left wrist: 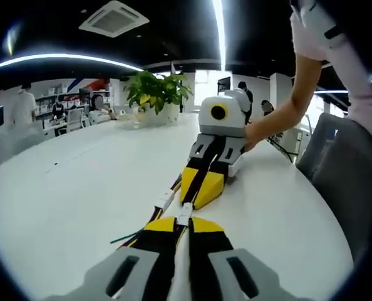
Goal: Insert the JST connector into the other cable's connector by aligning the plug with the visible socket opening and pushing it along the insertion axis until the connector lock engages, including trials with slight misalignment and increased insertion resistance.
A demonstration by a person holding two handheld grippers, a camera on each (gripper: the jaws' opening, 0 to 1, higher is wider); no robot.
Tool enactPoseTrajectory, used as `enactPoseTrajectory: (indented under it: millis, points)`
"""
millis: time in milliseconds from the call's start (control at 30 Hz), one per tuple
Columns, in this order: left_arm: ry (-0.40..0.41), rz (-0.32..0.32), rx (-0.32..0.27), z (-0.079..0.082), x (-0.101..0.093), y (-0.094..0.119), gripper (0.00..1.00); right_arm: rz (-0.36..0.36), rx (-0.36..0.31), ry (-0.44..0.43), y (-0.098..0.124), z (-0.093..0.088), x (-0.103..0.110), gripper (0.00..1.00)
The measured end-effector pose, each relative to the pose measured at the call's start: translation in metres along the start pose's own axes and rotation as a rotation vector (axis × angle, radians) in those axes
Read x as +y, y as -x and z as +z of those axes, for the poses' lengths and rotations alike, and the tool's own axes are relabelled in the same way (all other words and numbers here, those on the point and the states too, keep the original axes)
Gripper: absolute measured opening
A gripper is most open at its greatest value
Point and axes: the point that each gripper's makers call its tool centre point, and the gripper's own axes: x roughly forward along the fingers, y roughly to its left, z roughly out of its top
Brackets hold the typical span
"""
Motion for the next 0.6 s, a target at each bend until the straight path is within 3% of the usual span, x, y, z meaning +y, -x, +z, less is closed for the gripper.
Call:
enactPoseTrajectory:
  millis: [167,600]
  points:
    - [0.031,-0.003,0.000,0.0007,-0.0013,0.0015,0.00,-0.023,0.001,0.000,0.0019,-0.0016,-0.0070,0.03]
    - [0.050,-0.007,-0.002,0.0018,-0.0045,-0.0032,0.01,-0.045,-0.001,-0.033,0.0110,-0.0029,0.0000,0.05]
